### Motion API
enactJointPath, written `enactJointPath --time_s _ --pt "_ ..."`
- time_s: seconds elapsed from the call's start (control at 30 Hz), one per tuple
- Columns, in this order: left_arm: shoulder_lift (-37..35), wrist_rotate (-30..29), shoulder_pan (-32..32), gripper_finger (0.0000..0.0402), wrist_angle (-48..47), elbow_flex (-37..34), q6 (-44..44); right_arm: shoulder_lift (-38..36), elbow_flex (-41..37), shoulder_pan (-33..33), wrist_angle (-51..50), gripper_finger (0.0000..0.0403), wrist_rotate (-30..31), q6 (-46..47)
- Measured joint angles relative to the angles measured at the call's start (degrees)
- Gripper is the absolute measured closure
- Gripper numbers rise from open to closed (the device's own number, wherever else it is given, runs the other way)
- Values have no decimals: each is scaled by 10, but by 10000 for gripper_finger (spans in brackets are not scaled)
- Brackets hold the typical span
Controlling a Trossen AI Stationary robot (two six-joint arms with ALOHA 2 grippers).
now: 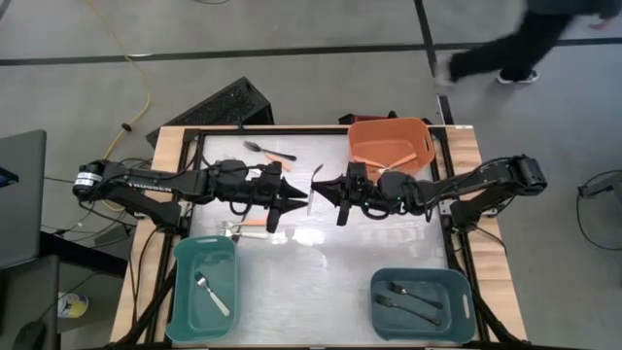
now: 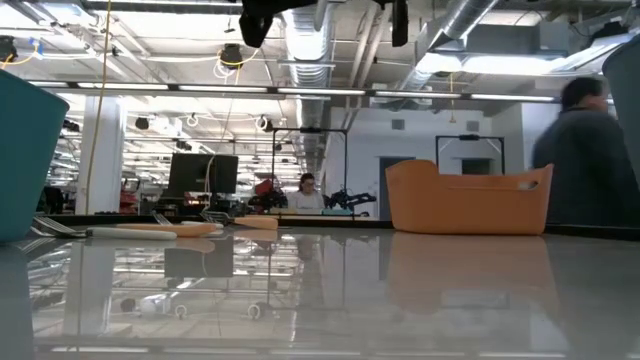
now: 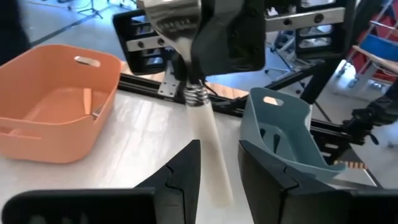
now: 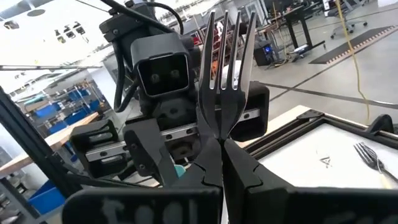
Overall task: Sort silverware by color (type)
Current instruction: Put the white fork into the green bin
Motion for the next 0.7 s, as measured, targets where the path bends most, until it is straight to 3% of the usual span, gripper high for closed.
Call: enactJointPath --time_s 0.4,0.7 --pt "0 -20 -1 308 -1 0 -31 0 0 -1 32 386 16 -18" --pt "28 -36 -1 308 3 0 -52 62 16 -1 91 386 25 -15"
